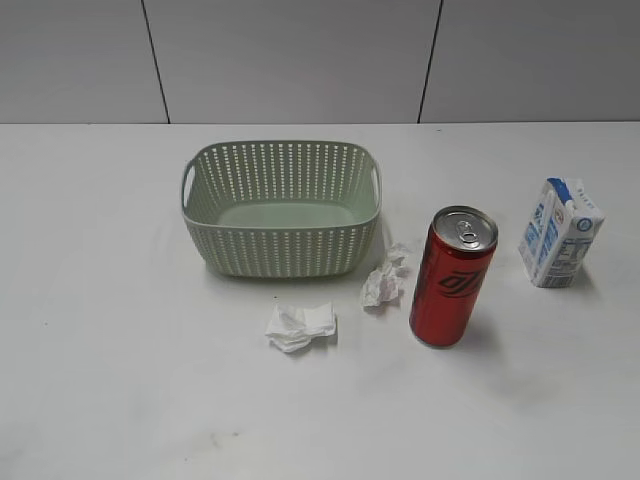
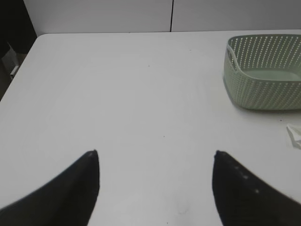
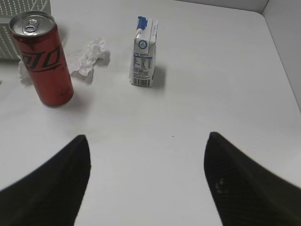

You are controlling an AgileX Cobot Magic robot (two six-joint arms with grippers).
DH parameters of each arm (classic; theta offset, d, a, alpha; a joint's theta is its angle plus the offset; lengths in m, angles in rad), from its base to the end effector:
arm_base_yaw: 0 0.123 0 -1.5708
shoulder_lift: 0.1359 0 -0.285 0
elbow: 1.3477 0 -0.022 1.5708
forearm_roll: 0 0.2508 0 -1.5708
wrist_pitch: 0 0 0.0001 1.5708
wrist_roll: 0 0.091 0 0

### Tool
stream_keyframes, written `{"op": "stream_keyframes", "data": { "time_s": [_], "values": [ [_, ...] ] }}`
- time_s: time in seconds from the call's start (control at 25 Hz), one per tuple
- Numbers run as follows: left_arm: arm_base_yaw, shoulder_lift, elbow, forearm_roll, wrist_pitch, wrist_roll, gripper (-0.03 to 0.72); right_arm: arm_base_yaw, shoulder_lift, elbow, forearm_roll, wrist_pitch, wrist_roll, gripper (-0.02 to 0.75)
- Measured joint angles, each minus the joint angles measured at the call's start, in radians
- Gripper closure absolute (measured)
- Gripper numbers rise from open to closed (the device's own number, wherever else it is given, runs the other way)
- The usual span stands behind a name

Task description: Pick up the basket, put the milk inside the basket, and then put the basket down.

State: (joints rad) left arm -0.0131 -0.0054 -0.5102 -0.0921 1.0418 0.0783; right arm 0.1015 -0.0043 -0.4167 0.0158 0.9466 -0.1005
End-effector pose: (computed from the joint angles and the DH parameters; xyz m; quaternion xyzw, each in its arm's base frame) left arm -0.0064 -0.0071 0.2819 0.0402 0.8423 -0.0285 0.5368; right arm 0.0081 0.0020 0.2629 -0.0846 0.8397 0.0082 0.5364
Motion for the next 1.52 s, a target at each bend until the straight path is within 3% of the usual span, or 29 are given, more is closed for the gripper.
{"op": "stream_keyframes", "data": {
  "time_s": [1.16, 1.52],
  "values": [
    [0.000, 0.004, -0.005, 0.001, -0.018, 0.000, 0.118, 0.000, 0.000, 0.000, 0.000, 0.000, 0.000, 0.148],
    [0.000, 0.199, -0.091, -0.004, -0.097, 0.000, 0.118, 0.000, 0.000, 0.000, 0.001, 0.000, 0.000, 0.148]
  ]
}}
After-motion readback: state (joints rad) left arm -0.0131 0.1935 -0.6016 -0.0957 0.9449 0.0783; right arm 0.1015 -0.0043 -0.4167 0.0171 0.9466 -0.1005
